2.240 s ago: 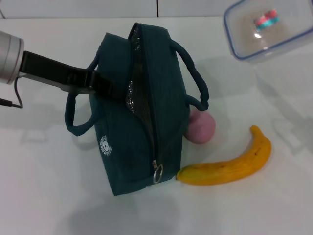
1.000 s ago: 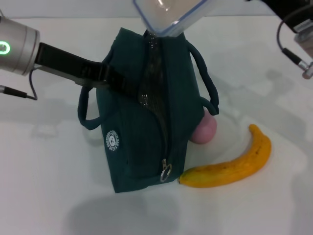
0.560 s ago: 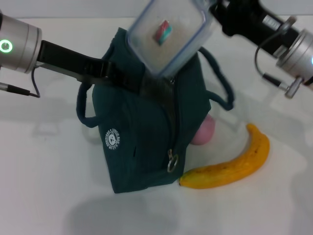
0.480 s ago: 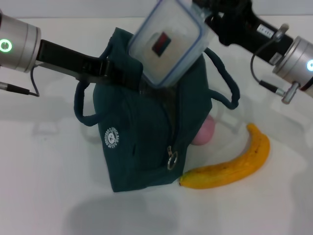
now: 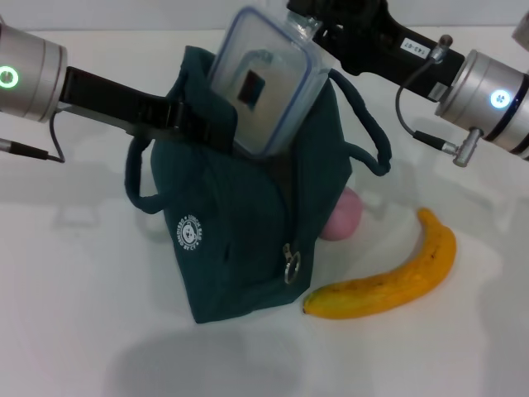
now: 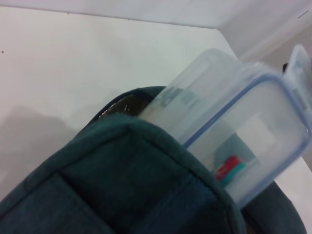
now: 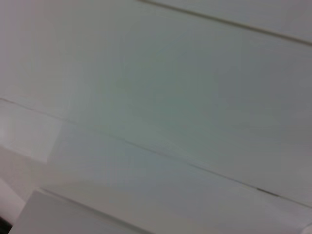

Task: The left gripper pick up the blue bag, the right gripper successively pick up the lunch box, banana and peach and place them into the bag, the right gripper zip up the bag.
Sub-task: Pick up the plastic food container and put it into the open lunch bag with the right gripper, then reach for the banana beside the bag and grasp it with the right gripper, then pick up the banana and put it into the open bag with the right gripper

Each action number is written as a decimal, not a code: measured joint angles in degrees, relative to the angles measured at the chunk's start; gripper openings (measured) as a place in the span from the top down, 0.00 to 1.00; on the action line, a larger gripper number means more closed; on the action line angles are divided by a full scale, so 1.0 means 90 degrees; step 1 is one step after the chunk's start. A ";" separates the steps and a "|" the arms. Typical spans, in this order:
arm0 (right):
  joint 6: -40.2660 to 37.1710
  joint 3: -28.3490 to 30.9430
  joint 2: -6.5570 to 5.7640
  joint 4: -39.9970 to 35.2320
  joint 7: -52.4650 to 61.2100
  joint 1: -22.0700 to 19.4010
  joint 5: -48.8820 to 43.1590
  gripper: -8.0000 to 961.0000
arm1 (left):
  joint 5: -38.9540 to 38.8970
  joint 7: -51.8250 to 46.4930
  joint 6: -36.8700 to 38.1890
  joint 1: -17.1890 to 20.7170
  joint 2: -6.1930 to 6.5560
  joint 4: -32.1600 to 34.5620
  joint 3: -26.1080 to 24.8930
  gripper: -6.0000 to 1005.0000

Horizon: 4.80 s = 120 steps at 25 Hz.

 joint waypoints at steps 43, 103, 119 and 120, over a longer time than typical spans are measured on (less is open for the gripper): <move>-0.1485 -0.1287 -0.0651 -0.7184 -0.0055 -0.1478 -0.6282 0.11 | -0.0072 0.0497 -0.0087 0.0815 -0.0107 0.0000 -0.1016 0.96; -0.0769 -0.5510 0.0000 -0.8116 0.1425 -0.0463 -0.8218 0.44 | -0.0214 0.0574 -0.0150 0.0806 -0.0127 -0.0137 -0.0979 0.96; -0.2091 -0.4888 -0.0044 -0.8617 0.1930 -0.0538 -0.8968 0.57 | -0.0228 0.0620 -0.0130 0.0912 -0.0095 -0.0104 -0.1006 0.96; -0.2277 -0.4714 -0.0047 -0.8624 0.2023 -0.0543 -0.9250 0.57 | -0.0229 0.0621 -0.0129 0.0912 -0.0095 -0.0103 -0.1007 0.96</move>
